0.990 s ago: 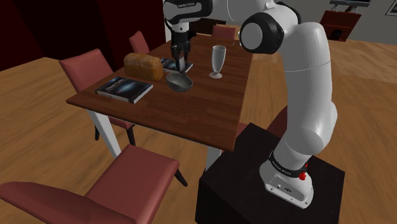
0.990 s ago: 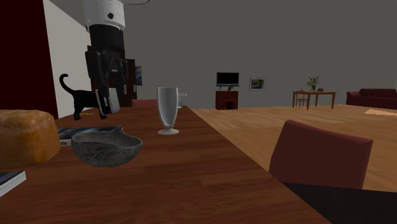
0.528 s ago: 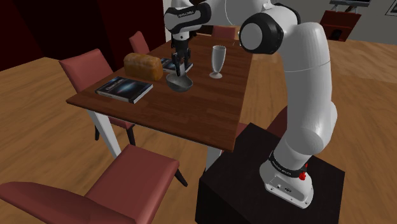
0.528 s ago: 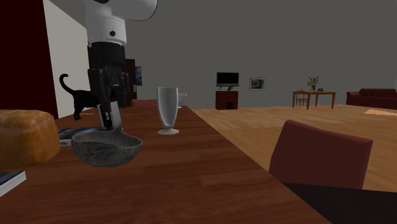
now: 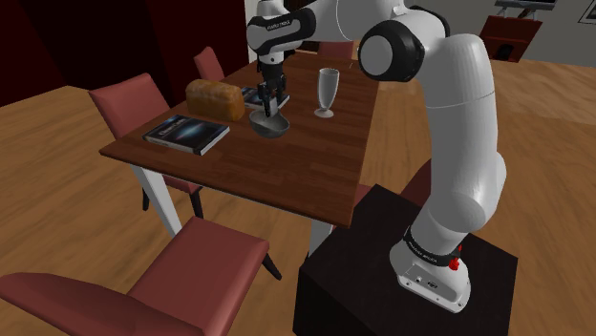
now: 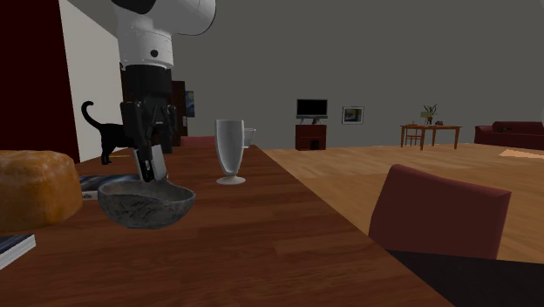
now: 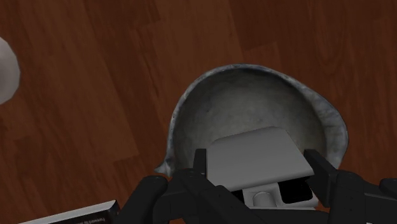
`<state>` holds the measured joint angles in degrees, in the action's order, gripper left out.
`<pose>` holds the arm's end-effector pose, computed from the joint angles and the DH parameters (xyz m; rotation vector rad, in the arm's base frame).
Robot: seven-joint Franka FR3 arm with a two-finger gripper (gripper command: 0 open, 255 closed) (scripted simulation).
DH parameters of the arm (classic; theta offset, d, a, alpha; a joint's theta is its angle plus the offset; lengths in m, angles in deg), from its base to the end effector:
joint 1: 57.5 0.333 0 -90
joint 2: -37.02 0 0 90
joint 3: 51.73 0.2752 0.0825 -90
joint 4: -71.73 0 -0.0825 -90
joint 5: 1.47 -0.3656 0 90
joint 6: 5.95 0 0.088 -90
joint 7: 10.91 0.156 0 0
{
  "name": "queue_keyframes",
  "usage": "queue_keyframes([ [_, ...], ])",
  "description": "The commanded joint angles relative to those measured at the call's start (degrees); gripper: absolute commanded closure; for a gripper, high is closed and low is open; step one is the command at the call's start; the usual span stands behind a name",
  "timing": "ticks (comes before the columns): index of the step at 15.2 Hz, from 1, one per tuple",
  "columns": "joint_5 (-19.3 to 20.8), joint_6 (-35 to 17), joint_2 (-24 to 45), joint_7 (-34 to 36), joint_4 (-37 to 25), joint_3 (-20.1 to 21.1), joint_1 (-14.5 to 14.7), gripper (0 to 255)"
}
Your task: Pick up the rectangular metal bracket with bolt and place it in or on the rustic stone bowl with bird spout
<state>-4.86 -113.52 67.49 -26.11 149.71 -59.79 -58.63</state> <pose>0.6636 -0.0868 0.3362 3.1247 0.1651 -0.0206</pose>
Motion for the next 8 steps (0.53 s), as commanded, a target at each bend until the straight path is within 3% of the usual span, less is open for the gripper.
queue_keyframes([
  [1,0.0,-0.01,-0.01,0.0,0.0,0.0,0.0,255],
  [2,0.0,-0.01,0.0,0.0,0.0,0.0,0.0,0],
  [8,0.05,1.78,-0.25,0.04,-1.55,-0.03,-0.03,0],
])
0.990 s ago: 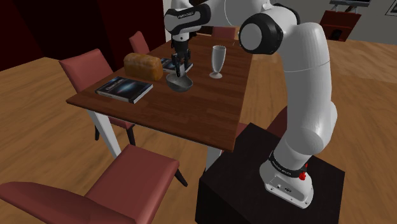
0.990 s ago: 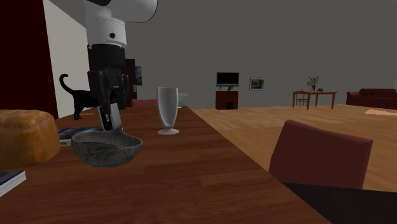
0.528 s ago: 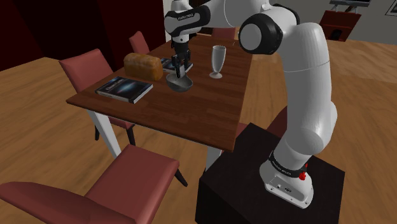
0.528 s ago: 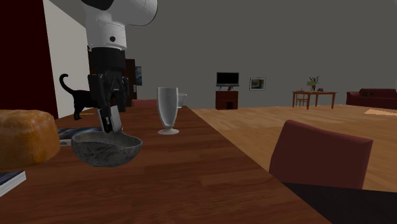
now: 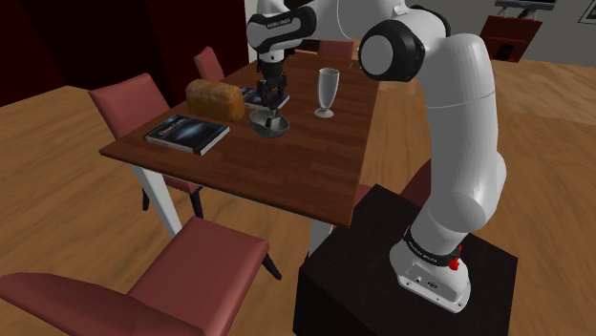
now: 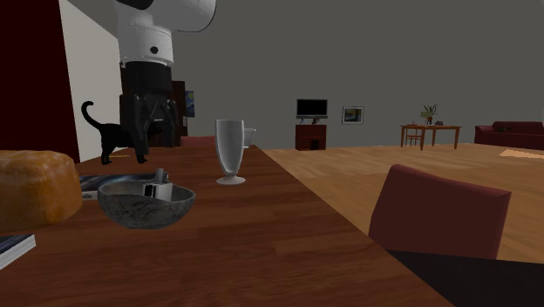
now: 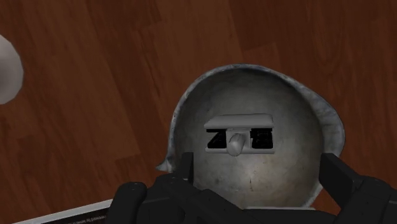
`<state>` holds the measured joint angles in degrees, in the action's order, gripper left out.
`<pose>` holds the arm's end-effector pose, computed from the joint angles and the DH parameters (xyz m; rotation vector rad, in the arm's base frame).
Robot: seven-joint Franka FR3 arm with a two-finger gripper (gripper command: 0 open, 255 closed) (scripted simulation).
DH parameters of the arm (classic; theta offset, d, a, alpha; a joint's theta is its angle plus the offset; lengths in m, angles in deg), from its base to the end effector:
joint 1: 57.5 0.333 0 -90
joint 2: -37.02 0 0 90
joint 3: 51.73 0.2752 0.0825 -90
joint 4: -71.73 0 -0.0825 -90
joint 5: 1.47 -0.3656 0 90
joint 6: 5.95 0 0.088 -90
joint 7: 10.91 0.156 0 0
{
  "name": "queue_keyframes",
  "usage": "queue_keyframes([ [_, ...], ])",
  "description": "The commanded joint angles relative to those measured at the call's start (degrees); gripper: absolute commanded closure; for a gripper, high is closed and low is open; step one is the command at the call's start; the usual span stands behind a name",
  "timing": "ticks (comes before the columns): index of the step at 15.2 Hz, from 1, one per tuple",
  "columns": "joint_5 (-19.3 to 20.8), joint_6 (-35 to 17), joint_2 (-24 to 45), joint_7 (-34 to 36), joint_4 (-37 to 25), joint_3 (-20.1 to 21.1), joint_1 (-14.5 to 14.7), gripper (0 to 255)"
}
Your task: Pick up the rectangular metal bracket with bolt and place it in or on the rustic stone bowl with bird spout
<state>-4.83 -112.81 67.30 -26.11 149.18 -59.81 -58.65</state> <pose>0.6634 -0.0869 0.3415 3.1246 0.1650 -0.0204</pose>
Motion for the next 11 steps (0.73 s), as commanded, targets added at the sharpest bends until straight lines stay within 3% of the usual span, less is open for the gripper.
queue_keyframes([
  [1,0.06,2.91,-0.21,0.08,-2.71,-0.03,-0.05,0],
  [3,0.09,6.35,-0.23,0.15,-6.12,-0.06,-0.16,0],
  [11,0.09,6.35,-0.23,0.15,-6.12,-0.06,-0.16,0],
])
